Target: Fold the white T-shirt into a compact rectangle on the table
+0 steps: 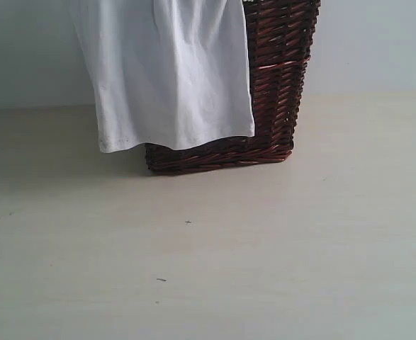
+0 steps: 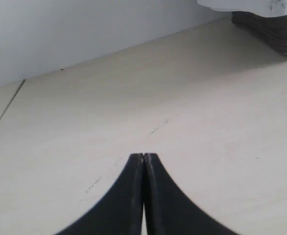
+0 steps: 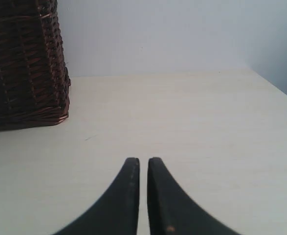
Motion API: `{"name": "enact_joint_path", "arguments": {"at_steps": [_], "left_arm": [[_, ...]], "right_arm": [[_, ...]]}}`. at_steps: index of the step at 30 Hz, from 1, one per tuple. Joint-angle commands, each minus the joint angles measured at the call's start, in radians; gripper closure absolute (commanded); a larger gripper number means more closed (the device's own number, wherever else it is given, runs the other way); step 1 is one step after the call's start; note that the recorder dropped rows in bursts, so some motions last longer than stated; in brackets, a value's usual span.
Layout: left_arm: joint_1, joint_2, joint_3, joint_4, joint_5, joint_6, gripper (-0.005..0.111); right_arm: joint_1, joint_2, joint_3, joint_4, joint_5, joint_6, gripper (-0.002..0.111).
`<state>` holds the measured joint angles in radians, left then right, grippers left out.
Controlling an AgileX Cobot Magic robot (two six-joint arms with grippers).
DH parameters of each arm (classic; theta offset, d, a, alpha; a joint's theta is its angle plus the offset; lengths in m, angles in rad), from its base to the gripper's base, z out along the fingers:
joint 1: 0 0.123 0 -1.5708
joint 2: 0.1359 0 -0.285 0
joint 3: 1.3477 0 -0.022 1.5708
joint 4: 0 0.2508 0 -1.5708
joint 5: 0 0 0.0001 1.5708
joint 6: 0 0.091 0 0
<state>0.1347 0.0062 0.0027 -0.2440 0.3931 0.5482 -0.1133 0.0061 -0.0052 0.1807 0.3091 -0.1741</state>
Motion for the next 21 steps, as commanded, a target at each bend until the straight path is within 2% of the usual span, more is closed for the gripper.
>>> {"name": "enact_joint_path", "arguments": {"at_steps": [1, 5, 13, 21], "left_arm": [[0.005, -0.006, -0.003, -0.004, -0.007, 0.002, 0.107], [0.005, 0.051, -0.003, -0.004, -0.004, 0.002, 0.107], [0.005, 0.633, -0.171, -0.004, 0.013, 0.002, 0.107], [0.005, 0.982, -0.238, -0.004, 0.008, 0.002, 0.107]], "right_arm": [[0.003, -0.006, 0.005, 0.002, -0.004, -0.005, 0.101], [0.003, -0.006, 0.005, 0.002, -0.004, -0.005, 0.101], [0.003, -0.006, 0.005, 0.002, -0.004, -0.005, 0.101], [0.003, -0.006, 0.005, 0.002, -0.004, -0.005, 0.101]]}}
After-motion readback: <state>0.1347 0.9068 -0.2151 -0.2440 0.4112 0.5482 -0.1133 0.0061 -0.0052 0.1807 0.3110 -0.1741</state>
